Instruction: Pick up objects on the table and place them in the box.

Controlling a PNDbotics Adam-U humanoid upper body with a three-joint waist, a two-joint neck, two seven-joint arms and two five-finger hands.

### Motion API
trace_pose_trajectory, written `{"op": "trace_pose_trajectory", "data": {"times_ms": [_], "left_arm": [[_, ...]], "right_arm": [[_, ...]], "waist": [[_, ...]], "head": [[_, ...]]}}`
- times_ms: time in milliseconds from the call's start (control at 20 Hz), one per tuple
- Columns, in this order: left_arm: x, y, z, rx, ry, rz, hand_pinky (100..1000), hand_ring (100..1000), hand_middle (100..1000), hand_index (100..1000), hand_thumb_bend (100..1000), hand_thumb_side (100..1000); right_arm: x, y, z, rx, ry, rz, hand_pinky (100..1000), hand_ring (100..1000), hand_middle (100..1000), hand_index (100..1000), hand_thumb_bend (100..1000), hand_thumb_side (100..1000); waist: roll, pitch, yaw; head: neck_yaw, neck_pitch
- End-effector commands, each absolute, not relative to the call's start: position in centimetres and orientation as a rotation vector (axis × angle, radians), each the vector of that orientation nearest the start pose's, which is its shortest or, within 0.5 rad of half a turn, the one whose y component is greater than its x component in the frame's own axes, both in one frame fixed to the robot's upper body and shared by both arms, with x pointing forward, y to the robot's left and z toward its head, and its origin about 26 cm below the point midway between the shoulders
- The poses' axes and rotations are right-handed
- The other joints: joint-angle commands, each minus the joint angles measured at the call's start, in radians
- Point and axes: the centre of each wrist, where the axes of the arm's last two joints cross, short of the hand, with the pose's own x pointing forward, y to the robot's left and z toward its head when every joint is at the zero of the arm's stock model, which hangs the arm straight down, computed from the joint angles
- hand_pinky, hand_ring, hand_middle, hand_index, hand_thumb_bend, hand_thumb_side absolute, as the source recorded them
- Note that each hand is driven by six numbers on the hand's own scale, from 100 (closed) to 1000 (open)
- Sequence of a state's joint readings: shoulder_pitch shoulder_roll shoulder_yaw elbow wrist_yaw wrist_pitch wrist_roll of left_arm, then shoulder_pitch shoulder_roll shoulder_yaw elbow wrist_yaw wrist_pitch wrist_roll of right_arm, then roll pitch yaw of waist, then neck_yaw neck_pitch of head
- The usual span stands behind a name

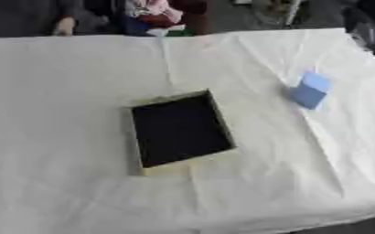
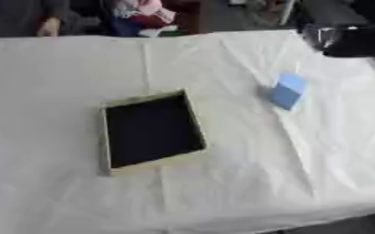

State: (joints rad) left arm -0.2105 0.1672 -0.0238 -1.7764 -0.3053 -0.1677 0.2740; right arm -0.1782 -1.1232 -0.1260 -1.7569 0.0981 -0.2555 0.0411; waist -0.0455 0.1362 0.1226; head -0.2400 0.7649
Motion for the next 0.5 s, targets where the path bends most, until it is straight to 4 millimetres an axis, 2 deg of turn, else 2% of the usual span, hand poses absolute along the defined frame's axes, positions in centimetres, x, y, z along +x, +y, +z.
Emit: {"op": "trace_pose_trajectory", "data": {"times_ms": [50,100,150,200,350,500], "left_arm": [[31.8,24.6,11.8,0.484,-2.22,-0.193,712,471,470,642,451,765],[31.8,24.6,11.8,0.482,-2.221,-0.196,712,471,470,642,451,765],[31.8,24.6,11.8,0.481,-2.221,-0.197,712,471,470,642,451,765],[31.9,24.6,11.8,0.48,-2.221,-0.198,712,471,470,641,452,765],[31.9,24.5,11.9,0.476,-2.222,-0.202,712,471,470,644,453,765],[31.9,24.4,11.9,0.474,-2.223,-0.205,713,471,470,645,453,765]], "right_arm": [[29.4,-45.8,29.0,-0.998,-1.848,1.121,839,913,868,984,100,567],[29.6,-46.7,28.7,-0.996,-1.827,1.098,835,911,865,983,100,573],[29.7,-47.5,28.4,-0.994,-1.804,1.076,832,909,862,983,100,461],[29.8,-48.4,28.0,-0.992,-1.78,1.054,832,909,863,982,100,594],[29.9,-50.4,27.0,-0.991,-1.711,1.019,841,915,869,986,100,612],[29.8,-51.5,26.3,-0.995,-1.649,1.035,875,935,892,1000,120,639]], "waist": [[-0.004,-0.013,0.008],[-0.005,-0.013,0.013],[-0.007,-0.013,0.017],[-0.008,-0.014,0.022],[-0.012,-0.014,0.033],[-0.014,-0.014,0.041]], "head": [[-0.01,-0.005],[-0.012,-0.006],[-0.013,-0.006],[-0.014,-0.007],[-0.018,-0.008],[-0.018,-0.006]]}}
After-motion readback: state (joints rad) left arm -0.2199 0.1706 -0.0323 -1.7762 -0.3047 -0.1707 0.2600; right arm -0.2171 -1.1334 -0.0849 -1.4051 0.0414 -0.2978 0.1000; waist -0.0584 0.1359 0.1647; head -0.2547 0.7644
